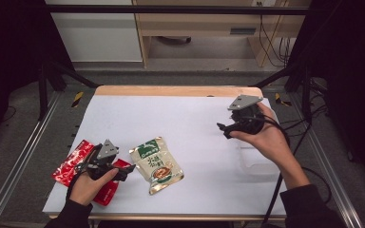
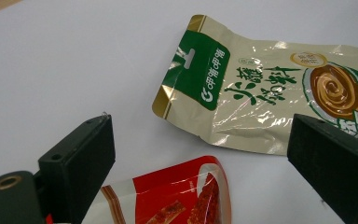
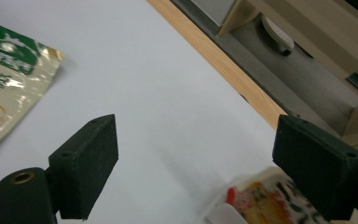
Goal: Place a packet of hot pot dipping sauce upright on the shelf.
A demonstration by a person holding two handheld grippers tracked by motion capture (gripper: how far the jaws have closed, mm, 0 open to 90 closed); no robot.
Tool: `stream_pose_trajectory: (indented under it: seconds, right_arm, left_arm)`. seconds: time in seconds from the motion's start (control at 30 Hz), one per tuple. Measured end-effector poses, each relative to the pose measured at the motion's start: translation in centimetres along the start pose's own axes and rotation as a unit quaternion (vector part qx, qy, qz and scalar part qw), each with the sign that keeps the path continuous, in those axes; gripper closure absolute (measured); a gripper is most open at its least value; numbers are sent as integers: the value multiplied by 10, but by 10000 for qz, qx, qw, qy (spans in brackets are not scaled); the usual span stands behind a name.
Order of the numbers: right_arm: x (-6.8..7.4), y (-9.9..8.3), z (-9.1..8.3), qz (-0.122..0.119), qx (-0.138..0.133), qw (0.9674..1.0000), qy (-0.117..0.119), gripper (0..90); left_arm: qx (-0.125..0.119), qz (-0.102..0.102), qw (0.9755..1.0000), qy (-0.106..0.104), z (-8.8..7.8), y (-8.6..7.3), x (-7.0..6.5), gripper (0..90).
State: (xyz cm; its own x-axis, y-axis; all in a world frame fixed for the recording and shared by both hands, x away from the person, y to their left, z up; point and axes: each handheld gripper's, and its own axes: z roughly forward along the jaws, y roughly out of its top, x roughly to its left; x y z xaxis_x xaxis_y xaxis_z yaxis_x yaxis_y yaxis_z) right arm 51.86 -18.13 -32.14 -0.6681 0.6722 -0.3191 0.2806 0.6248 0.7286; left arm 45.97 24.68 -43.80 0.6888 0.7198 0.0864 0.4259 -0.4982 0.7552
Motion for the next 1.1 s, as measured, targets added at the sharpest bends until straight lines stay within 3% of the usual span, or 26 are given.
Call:
stream_pose_trajectory:
  seconds: [0.37, 0.53, 0.8, 1.1]
  right_arm:
    - [62, 6, 31, 130, -147, 9988, 449, 172]
    - [83, 0, 42, 355, -260, 9976, 537, 226]
    - [116, -16, 56, 293, -222, 9979, 531, 239]
    - [136, -34, 64, 318, -137, 9984, 447, 244]
  left_arm:
    - [16, -54, 10000, 2, -3, 1, 3, 73]
    - [-3, -67, 10000, 19, -3, 2, 4, 73]
    - [32, -37, 10000, -2, 6, 6, 4, 73]
    - [48, 31, 9999, -108, 18, 17, 5, 92]
